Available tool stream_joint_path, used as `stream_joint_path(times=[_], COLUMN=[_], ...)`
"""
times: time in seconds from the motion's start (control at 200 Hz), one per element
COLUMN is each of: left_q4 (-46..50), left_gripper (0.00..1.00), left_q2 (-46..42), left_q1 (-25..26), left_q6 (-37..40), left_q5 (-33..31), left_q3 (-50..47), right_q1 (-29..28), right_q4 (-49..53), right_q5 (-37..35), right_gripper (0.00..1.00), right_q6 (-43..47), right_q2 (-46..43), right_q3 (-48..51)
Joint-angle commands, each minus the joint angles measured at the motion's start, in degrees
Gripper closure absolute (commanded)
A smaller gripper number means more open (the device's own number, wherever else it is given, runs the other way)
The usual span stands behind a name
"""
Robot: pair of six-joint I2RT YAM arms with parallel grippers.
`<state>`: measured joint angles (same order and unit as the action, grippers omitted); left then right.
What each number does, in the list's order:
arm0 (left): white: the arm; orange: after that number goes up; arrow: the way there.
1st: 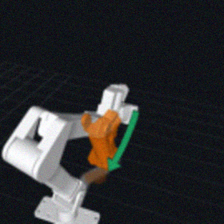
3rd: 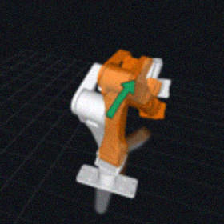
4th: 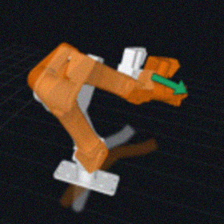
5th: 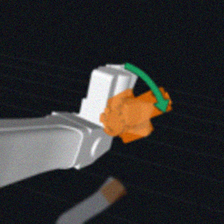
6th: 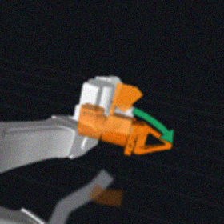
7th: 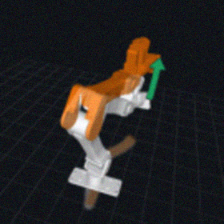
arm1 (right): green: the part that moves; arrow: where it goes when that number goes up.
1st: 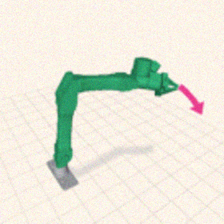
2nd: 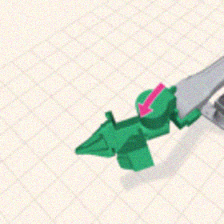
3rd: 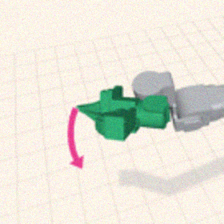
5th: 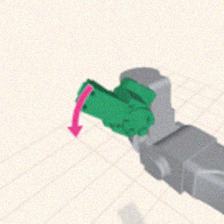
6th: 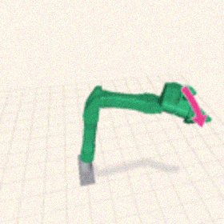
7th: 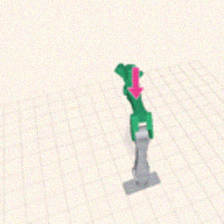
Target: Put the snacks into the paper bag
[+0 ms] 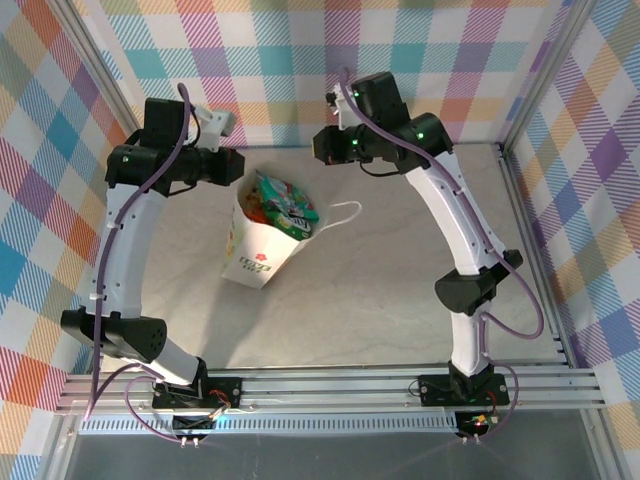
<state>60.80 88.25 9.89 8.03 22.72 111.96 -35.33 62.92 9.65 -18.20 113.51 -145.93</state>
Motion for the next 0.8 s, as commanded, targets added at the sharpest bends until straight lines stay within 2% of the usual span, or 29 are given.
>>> stream_joint_path(times=[0.0,0.155,0.33,0.485,0.595,0.75,0.795], left_q4=[-3.80,-0.91,1.81,2.62,2.06,2.15,2.13], left_gripper=[0.91,0.90,0.92,0.92,0.92,0.92,0.92], left_q2=[0.67,0.96,1.49,0.84,-0.46,-1.82,-2.18], left_q1=[1.70,1.68,0.72,-1.14,-2.51,-4.55,-5.01], left_q6=[-2.97,-2.06,-2.21,-2.32,-2.30,-2.15,-1.97], left_q5=[-3.18,-9.84,-14.44,-15.41,-15.09,-14.78,-14.58], left_q3=[2.27,1.32,1.33,0.81,-0.85,-2.69,-3.20], right_q1=[1.20,2.04,2.11,2.13,2.11,2.11,2.12], right_q4=[1.53,0.28,-0.60,-0.87,-1.04,0.01,-0.40], right_q5=[-0.61,-2.39,-4.09,-4.82,-4.16,-1.19,-0.22], right_gripper=[0.87,0.80,0.75,0.60,0.44,0.32,0.32], right_q6=[2.23,2.04,0.68,-1.06,-3.10,-5.40,-6.40], right_q2=[-3.65,-8.72,-14.55,-20.08,-23.08,-24.21,-24.39], right_q3=[0.01,8.36,15.64,22.51,27.26,32.37,34.34])
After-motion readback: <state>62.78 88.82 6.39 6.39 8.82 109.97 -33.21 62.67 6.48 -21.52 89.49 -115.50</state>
